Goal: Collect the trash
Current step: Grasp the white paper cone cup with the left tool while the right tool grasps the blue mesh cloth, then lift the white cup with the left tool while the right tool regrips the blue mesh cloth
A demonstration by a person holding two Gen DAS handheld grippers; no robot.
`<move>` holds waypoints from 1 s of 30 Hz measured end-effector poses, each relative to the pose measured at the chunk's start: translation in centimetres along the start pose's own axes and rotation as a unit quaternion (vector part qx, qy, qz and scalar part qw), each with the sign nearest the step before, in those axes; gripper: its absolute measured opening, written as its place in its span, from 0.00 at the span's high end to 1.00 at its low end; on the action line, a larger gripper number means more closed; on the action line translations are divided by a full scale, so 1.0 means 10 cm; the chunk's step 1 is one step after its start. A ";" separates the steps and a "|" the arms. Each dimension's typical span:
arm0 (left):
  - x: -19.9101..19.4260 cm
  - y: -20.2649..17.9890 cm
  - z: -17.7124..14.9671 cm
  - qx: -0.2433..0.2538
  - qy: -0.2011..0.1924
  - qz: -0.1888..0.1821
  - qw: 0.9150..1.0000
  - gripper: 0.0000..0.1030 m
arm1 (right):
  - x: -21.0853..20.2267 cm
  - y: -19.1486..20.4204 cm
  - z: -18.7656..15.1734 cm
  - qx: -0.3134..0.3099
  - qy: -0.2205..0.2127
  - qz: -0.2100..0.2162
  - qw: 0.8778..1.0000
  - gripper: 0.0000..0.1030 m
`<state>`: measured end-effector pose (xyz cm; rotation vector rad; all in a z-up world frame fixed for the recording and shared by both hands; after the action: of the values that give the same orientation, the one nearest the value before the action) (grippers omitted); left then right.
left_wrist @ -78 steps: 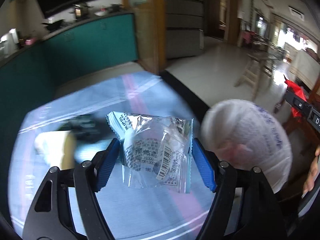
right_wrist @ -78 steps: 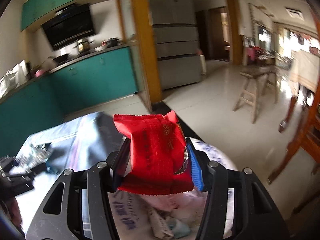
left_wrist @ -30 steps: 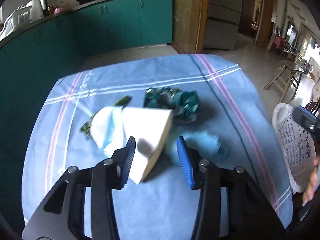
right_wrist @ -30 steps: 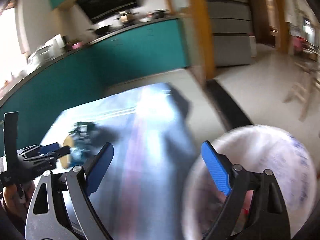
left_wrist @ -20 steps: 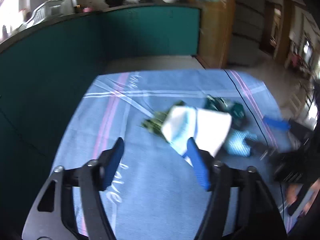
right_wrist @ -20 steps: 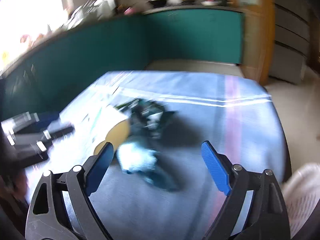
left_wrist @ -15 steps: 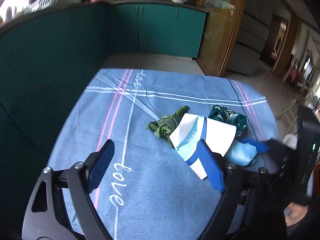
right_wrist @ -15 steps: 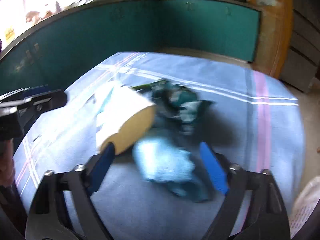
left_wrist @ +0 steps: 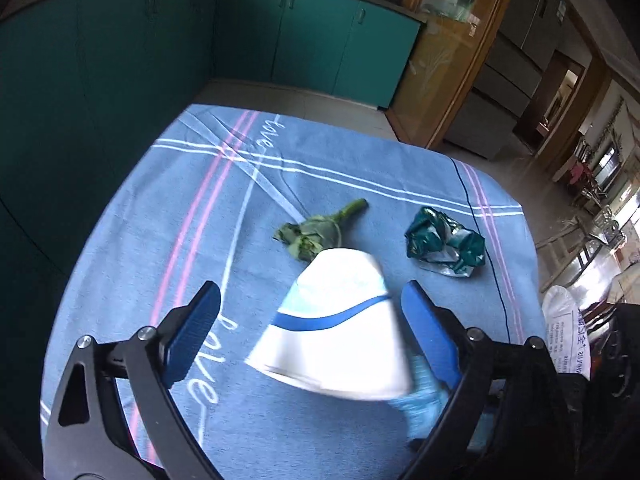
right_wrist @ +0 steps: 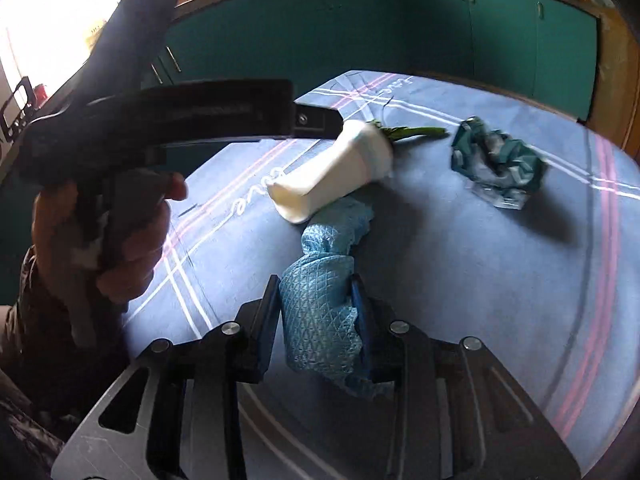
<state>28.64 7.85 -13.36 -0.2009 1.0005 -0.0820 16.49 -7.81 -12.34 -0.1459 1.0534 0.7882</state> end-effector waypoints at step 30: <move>0.27 -0.18 -0.21 0.071 0.039 0.052 0.995 0.14 | 0.00 -0.65 -0.12 0.105 -0.022 -0.073 0.991 0.18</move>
<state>28.36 5.40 -16.30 -0.0146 1.0763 -0.0656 19.76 -13.11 -14.58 -0.0251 1.0641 0.5418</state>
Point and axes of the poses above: each gripper's, at about its wrist camera, not at the fingertips, and x roughly the way its jaws point, y to its left, z to its top, the point moved 6 cm from there along x, roughly the way its jaws point, and after that the axes turned 7 degrees about y, right-handed, at the moved point
